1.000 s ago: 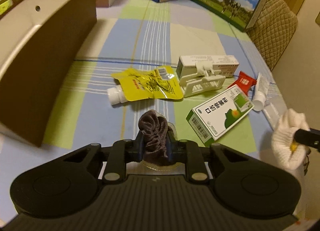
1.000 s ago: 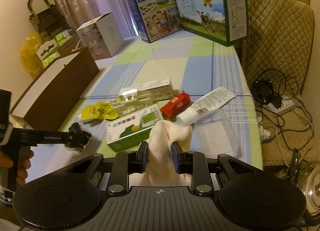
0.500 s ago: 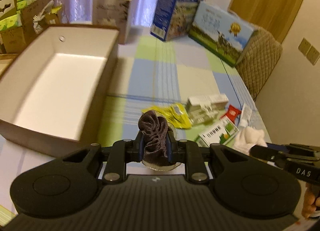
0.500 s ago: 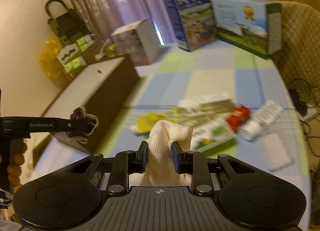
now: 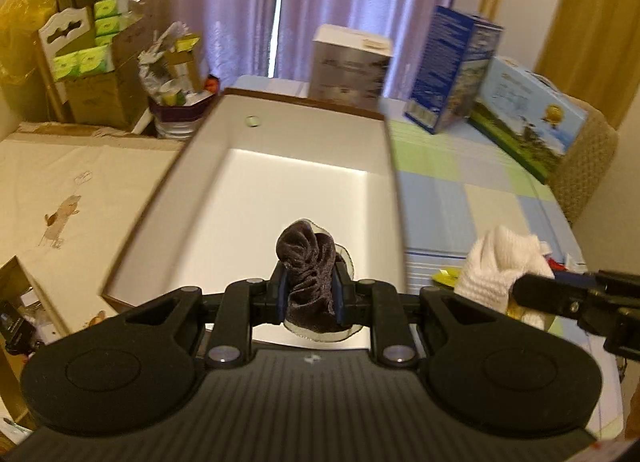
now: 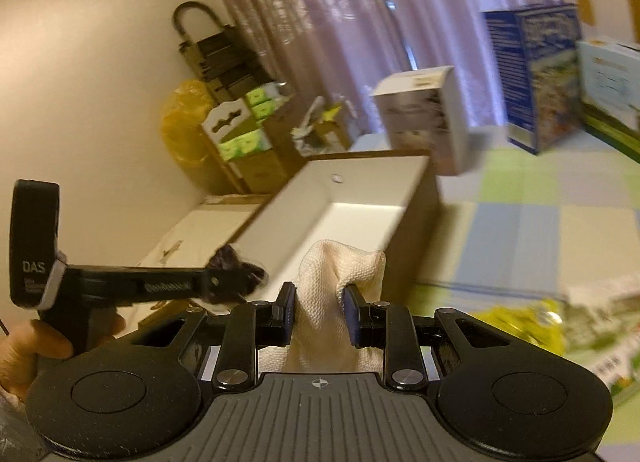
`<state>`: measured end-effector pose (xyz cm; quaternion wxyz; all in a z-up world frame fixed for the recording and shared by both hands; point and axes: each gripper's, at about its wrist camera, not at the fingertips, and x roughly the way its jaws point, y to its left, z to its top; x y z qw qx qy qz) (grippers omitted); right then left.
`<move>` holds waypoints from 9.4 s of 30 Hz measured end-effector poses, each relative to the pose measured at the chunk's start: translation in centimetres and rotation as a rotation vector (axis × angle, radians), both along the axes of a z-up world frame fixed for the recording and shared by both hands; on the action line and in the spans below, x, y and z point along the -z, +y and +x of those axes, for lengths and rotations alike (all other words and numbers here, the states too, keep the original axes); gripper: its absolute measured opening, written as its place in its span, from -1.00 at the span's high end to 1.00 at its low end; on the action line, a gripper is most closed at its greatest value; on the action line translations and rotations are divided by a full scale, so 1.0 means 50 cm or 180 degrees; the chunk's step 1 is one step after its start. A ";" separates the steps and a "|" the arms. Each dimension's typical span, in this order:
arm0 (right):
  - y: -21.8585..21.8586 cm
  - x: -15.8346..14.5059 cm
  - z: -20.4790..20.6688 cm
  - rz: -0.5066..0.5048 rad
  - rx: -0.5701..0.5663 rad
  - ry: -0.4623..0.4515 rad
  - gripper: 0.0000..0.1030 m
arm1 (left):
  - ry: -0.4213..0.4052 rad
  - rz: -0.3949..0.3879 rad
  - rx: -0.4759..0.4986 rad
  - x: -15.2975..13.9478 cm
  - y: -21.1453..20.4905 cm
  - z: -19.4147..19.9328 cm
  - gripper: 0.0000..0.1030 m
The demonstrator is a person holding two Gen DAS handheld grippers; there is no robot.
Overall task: Organize objects
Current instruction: 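Carry towel and scrunchie into the brown box and open both tools, then withdraw both tools from the box back toward the table items, then grasp the clear plastic container with the right tool while the left tool grasps the green medicine box, then carry container and medicine box into the brown box and open both tools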
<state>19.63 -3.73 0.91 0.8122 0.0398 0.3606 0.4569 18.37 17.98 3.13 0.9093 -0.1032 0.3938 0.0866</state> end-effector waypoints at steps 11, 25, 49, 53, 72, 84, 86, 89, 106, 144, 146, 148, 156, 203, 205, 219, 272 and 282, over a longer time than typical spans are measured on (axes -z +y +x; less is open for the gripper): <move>0.176 0.051 0.017 -0.0329 -0.0046 0.0012 0.56 | 0.0333 0.0019 0.0006 0.072 0.116 0.055 0.63; 0.227 0.097 0.044 -0.0596 0.0090 0.0090 0.51 | 0.0464 -0.0006 0.0280 0.113 0.148 0.095 0.16; 0.223 0.080 0.022 -0.0865 0.0244 0.0038 0.22 | 0.0495 0.0079 0.0257 0.065 0.168 0.066 -0.59; 0.216 0.081 0.015 -0.0862 0.0243 0.0082 0.22 | 0.0505 0.0056 0.0291 0.062 0.156 0.065 -0.60; 0.140 0.047 -0.017 -0.0681 0.0273 0.0126 0.22 | 0.0468 0.0145 0.0304 0.034 0.081 0.035 -0.60; 0.010 0.021 -0.032 -0.0581 0.0160 0.0116 0.22 | 0.0396 0.0148 0.0286 0.009 -0.049 -0.007 -0.61; -0.021 0.018 -0.034 -0.0581 0.0159 0.0131 0.22 | 0.0387 0.0126 0.0305 0.008 -0.079 -0.013 -0.61; -0.066 0.016 -0.034 -0.0573 0.0159 0.0173 0.22 | 0.0399 0.0100 0.0332 0.011 -0.121 -0.020 -0.61; -0.271 0.036 -0.021 -0.0636 0.0266 0.0351 0.22 | 0.0555 0.0119 0.0536 0.039 -0.312 -0.037 -0.67; -0.633 0.138 0.133 -0.1030 0.1201 0.0264 0.22 | 0.0473 0.0124 0.1366 0.154 -0.587 0.099 -0.69; -0.639 0.150 0.154 -0.1030 0.1210 0.0239 0.22 | 0.0462 0.0124 0.1377 0.164 -0.595 0.112 -0.69; -0.646 0.163 0.175 -0.1007 0.1244 0.0254 0.22 | 0.0474 0.0124 0.1379 0.174 -0.602 0.125 -0.69; -0.653 0.189 0.242 -0.1118 0.1305 0.0158 -0.18 | 0.0485 0.0180 0.1427 0.201 -0.627 0.164 -0.69; -0.599 0.241 0.109 -0.1392 0.0556 0.0261 -0.02 | 0.0909 0.0195 0.1471 0.308 -0.614 0.125 0.01; -0.585 0.245 0.100 -0.1446 0.0463 0.0231 -0.02 | 0.0953 0.0133 0.1403 0.304 -0.605 0.117 0.00; -0.544 0.265 0.101 -0.1715 0.0524 0.0105 -0.02 | 0.0978 0.0346 0.1394 0.319 -0.614 0.167 -0.08; -0.013 0.030 0.004 -0.0397 -0.0590 -0.0010 -0.02 | 0.0130 0.0140 0.0244 0.003 -0.091 -0.018 0.01; 0.153 0.049 0.022 -0.0451 -0.0656 -0.0074 -0.02 | 0.0181 0.0240 0.0117 0.016 0.069 0.023 0.01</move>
